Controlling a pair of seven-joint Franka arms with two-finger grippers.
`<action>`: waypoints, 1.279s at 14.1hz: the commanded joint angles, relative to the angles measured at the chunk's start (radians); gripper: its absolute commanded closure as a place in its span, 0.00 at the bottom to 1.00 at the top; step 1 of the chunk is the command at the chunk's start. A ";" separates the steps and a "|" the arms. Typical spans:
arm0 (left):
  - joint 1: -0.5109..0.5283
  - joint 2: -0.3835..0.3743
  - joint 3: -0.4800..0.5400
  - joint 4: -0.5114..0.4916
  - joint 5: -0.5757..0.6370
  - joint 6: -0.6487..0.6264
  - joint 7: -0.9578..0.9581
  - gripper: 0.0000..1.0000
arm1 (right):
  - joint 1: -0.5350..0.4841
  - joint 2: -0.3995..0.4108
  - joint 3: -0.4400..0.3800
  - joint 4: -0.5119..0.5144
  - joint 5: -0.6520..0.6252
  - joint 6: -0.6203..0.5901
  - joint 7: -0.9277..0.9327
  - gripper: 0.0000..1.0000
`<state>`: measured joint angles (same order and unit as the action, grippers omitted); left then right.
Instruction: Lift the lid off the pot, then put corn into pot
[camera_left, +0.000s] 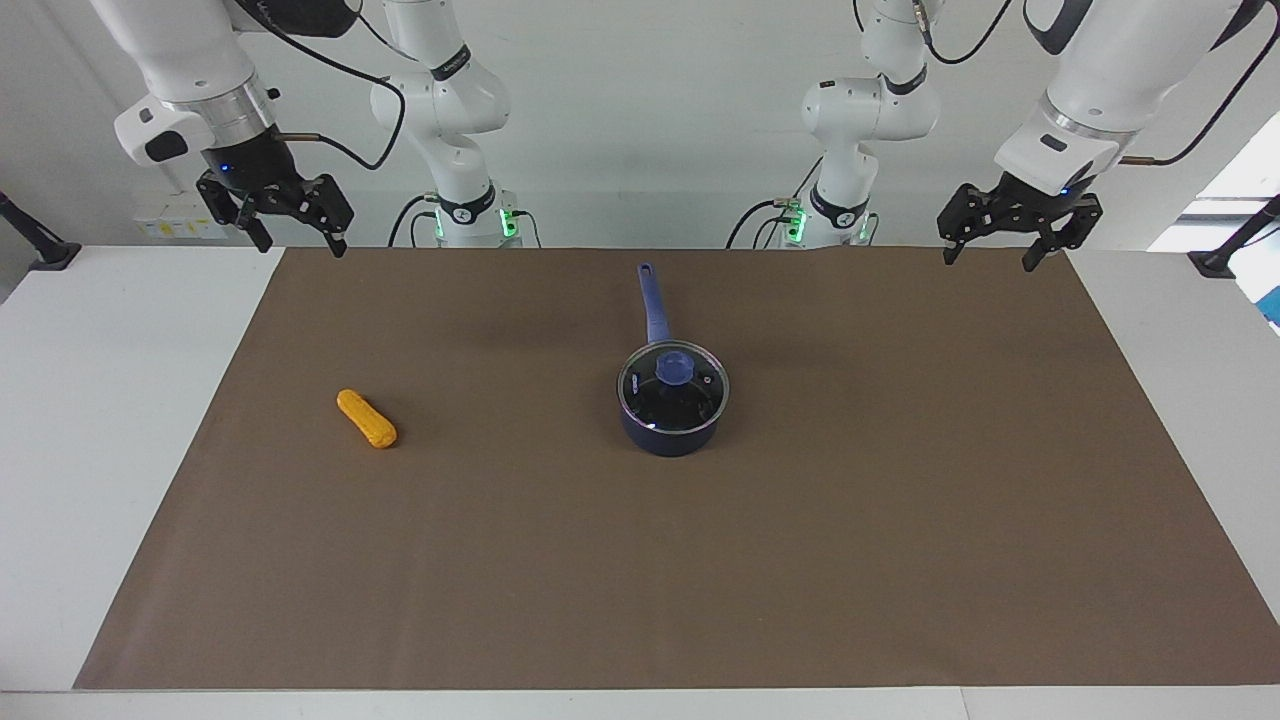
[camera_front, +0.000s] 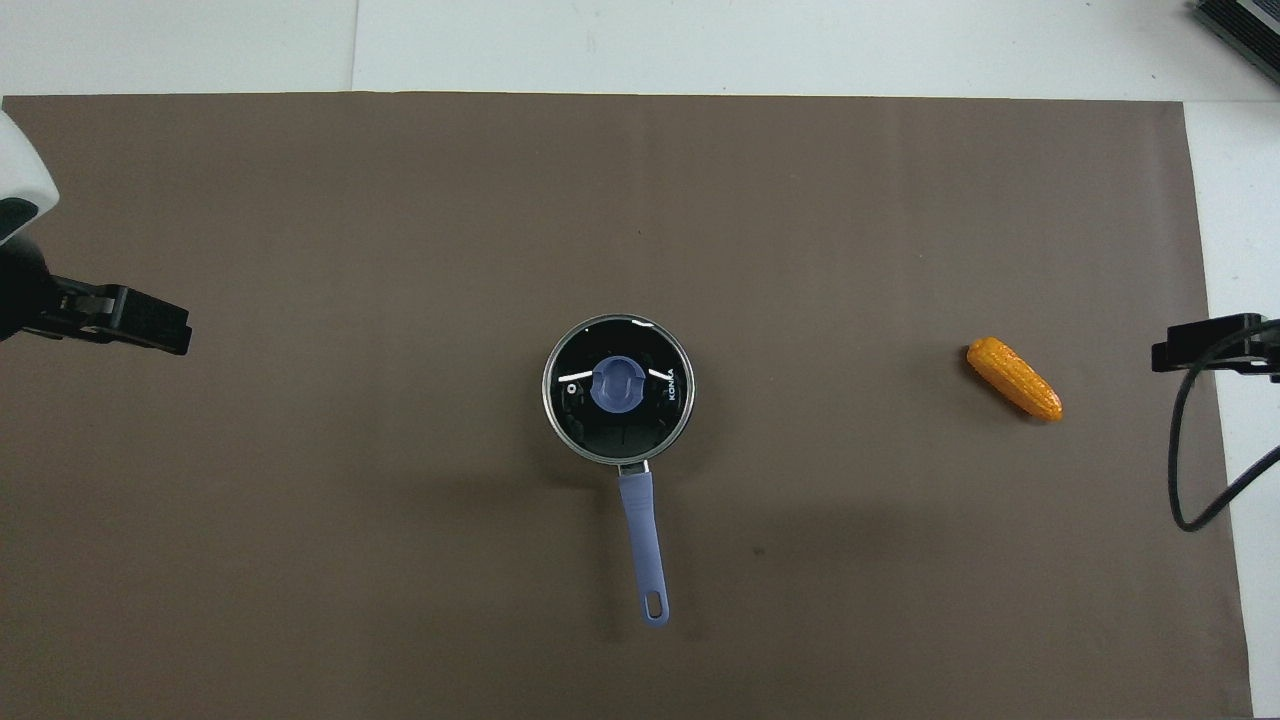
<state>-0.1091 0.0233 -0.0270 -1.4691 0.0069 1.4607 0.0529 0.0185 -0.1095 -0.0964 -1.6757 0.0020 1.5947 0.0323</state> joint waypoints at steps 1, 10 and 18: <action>0.009 -0.020 -0.001 -0.022 -0.008 0.013 -0.001 0.00 | -0.011 -0.015 0.004 -0.021 0.018 0.018 0.009 0.00; -0.015 -0.037 -0.013 -0.163 -0.067 0.133 -0.005 0.00 | -0.011 -0.015 0.003 -0.021 0.018 0.013 0.009 0.00; -0.240 0.010 -0.010 -0.275 -0.077 0.360 -0.263 0.00 | -0.005 -0.028 0.004 -0.048 0.010 0.007 -0.081 0.00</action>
<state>-0.2899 0.0299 -0.0534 -1.7076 -0.0647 1.7584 -0.1515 0.0193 -0.1098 -0.0963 -1.6792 0.0020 1.5941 0.0172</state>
